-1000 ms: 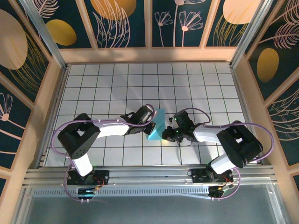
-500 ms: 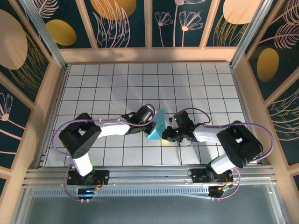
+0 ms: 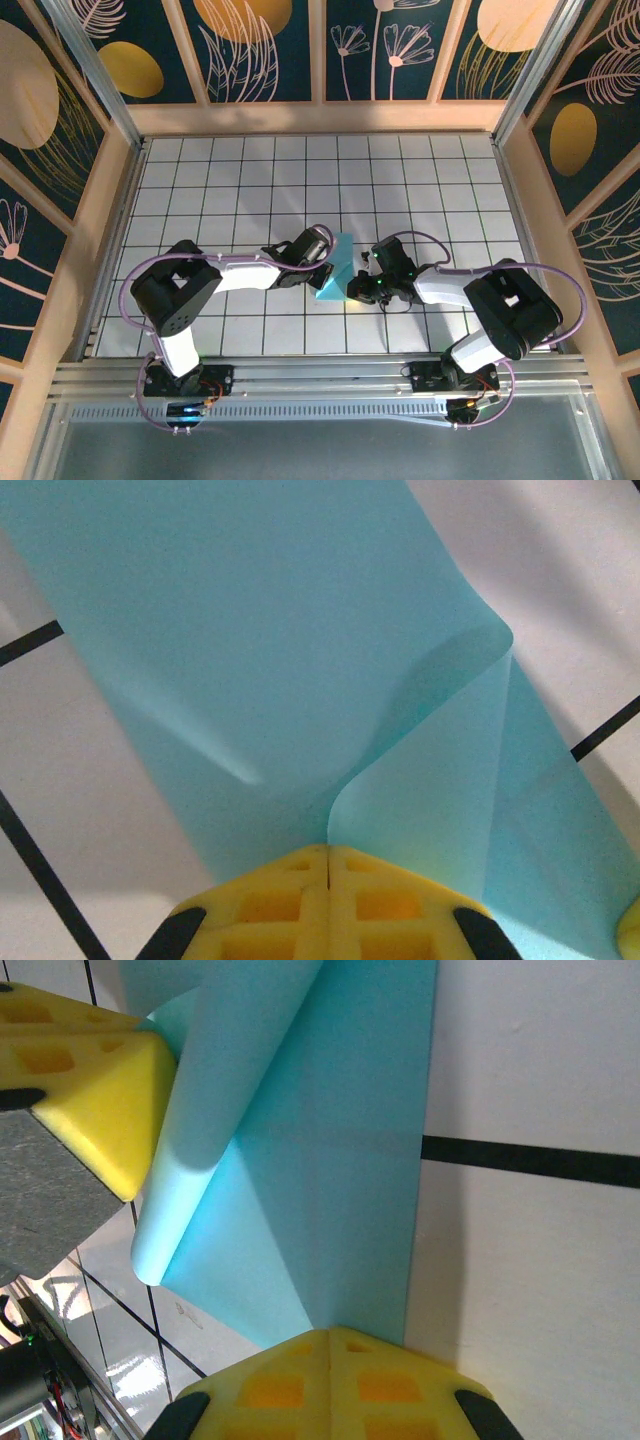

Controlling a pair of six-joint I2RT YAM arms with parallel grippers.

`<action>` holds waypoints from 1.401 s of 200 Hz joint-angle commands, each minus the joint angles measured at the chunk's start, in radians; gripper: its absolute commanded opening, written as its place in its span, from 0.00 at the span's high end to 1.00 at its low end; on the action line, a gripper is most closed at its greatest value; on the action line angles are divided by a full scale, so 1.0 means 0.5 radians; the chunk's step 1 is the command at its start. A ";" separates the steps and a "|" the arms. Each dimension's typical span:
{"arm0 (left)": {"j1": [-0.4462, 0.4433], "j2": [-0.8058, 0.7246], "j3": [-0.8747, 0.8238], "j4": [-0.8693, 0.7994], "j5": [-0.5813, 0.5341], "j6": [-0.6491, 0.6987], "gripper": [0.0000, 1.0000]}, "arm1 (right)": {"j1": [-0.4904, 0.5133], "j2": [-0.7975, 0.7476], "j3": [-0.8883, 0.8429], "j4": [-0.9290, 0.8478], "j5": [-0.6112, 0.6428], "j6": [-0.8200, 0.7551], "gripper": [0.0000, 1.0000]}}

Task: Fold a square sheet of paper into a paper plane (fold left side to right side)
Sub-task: Fold the triangle a second time at the center of the table.

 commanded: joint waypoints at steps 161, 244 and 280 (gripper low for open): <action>0.012 0.116 0.032 -0.029 -0.025 0.045 1.00 | -0.234 -0.205 -0.064 0.407 -0.257 0.221 1.00; 0.013 0.119 0.038 -0.035 -0.025 0.047 1.00 | -0.164 0.199 0.166 0.549 -0.123 0.244 1.00; 0.013 0.113 0.035 -0.038 -0.034 0.050 1.00 | -0.164 0.268 0.213 0.557 -0.117 0.231 1.00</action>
